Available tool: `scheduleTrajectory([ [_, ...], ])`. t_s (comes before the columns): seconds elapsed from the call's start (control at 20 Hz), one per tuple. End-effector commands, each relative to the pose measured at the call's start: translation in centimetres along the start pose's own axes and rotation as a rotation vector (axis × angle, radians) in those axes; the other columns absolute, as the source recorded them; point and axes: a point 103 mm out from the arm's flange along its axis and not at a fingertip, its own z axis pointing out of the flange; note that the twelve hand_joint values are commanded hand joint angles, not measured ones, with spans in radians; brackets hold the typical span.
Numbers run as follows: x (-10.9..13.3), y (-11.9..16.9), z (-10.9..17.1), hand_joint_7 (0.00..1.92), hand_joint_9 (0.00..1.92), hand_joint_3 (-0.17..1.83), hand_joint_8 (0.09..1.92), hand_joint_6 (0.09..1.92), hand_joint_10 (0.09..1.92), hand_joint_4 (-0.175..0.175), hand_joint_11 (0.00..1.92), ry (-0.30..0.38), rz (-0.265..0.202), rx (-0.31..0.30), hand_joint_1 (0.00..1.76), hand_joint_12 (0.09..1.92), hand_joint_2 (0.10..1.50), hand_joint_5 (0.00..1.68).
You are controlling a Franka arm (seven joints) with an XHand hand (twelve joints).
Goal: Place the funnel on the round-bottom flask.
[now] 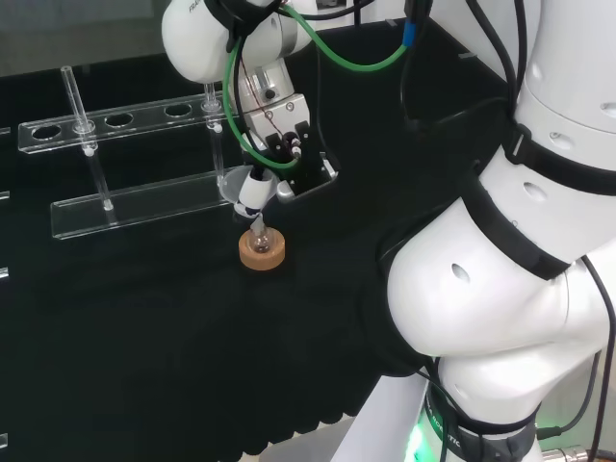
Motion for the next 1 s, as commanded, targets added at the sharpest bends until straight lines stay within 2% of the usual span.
scheduleTrajectory([
  [0.05,-0.61,0.15,0.44,0.64,0.85,0.64,0.76,0.58,0.54,-0.061,0.57,0.004,0.006,0.028,0.72,1.27,0.66,0.43],
  [0.25,-0.56,0.09,0.52,0.61,0.83,0.64,0.76,0.55,0.54,-0.062,0.55,0.001,0.029,0.037,0.71,1.27,0.66,0.42],
  [0.55,-0.74,0.01,0.52,0.52,0.77,0.63,0.77,0.47,0.57,-0.063,0.53,0.011,-0.005,0.041,0.69,1.28,0.65,0.41],
  [1.0,-0.48,-0.03,0.57,0.25,0.55,0.56,0.74,0.17,0.66,-0.052,0.42,-0.019,-0.031,0.074,0.65,1.33,0.60,0.34],
])
